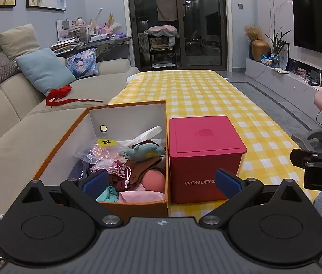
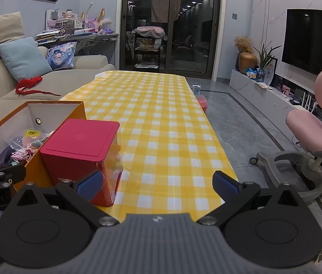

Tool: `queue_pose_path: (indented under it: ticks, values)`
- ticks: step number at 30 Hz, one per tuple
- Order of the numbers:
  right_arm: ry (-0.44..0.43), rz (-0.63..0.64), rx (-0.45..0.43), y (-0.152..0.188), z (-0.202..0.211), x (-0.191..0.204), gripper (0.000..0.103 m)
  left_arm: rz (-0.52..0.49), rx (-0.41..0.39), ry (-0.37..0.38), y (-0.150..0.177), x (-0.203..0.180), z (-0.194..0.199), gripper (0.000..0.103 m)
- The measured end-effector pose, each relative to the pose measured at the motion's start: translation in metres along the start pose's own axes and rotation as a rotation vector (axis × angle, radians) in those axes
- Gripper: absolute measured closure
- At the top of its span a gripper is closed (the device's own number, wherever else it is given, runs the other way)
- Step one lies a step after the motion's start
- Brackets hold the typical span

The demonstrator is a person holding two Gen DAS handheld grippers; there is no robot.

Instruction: Organize soft objects

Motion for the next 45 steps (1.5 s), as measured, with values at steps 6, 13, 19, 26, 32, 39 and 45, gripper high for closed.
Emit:
queue_pose_path:
  ticks: [6, 13, 19, 26, 32, 39, 45]
  values:
    - [0.000, -0.004, 0.004, 0.0000, -0.0009, -0.0005, 0.003, 0.000, 0.002, 0.002, 0.0015, -0.0009, -0.0006, 0.000]
    - [-0.003, -0.004, 0.000, -0.0002, -0.0007, 0.0000, 0.003, 0.001, 0.001, 0.002, 0.0013, -0.0010, 0.0001, 0.000]
    - [-0.002, -0.004, 0.001, -0.0001, -0.0009, 0.0001, 0.003, 0.000, 0.002, 0.002, 0.0013, -0.0013, 0.0002, 0.000]
    - [-0.003, -0.003, 0.000, -0.0002, -0.0007, -0.0002, 0.003, 0.001, 0.002, 0.006, 0.0018, -0.0025, 0.0004, 0.000]
    - [-0.003, -0.004, 0.004, 0.0003, -0.0011, -0.0007, 0.003, -0.001, -0.001, 0.009, 0.0007, -0.0031, 0.0012, 0.000]
    - [-0.003, -0.004, 0.005, 0.0000, -0.0010, -0.0010, 0.003, -0.001, -0.001, 0.010, 0.0005, -0.0032, 0.0015, 0.000]
    - [-0.003, -0.003, 0.004, 0.0000, -0.0010, -0.0010, 0.003, -0.002, -0.002, 0.010, 0.0005, -0.0032, 0.0015, 0.000]
Point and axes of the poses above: each gripper's, at about its wrist camera, not at the fingertips, and z roughly against the way its jaws point, x to its left, y to its underside, the point moved 10 cm from there along -z, roughly the way its jaws point, and after that the axes turned 13 degrees about -y, right-handed, at the moved point
